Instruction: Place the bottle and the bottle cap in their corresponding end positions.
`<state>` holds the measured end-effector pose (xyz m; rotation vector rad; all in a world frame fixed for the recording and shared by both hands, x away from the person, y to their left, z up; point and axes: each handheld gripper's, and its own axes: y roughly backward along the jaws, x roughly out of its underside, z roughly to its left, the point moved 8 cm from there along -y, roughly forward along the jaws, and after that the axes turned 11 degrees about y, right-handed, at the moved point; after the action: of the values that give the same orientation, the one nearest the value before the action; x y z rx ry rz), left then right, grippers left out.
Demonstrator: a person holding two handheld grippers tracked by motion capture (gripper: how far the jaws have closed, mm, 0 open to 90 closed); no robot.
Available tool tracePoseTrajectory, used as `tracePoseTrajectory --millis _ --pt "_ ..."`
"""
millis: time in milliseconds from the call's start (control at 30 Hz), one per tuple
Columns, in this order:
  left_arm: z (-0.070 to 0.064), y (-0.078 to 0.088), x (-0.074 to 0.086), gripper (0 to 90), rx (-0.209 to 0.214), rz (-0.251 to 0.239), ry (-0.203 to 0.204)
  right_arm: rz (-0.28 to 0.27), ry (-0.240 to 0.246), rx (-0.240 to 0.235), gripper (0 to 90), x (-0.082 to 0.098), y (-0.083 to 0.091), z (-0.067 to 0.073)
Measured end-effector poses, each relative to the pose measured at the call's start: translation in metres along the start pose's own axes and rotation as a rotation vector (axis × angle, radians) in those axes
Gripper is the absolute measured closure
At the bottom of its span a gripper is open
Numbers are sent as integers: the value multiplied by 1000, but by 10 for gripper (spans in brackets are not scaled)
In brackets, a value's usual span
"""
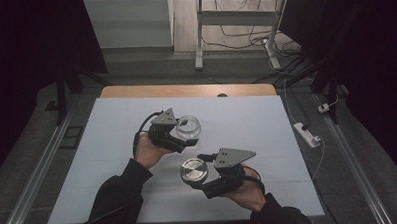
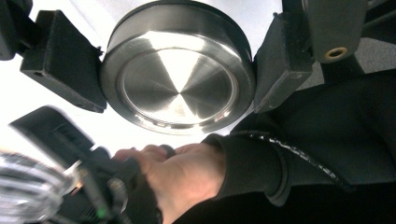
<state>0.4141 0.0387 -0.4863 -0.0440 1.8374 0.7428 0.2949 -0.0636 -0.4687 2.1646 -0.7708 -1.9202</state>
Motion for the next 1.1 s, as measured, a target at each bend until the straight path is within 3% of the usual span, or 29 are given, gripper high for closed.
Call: tracePoseTrajectory --millis 433,667,1100 --pt "18 -27 6 153 -26 10 7 35 -17 -6 197 31 -17 -2" --pt "29 -39 12 154 -41 15 27 82 22 -6 197 50 -30 -2" --pt "45 -55 27 153 -88 53 30 158 1 -24 196 80 -51 -2"
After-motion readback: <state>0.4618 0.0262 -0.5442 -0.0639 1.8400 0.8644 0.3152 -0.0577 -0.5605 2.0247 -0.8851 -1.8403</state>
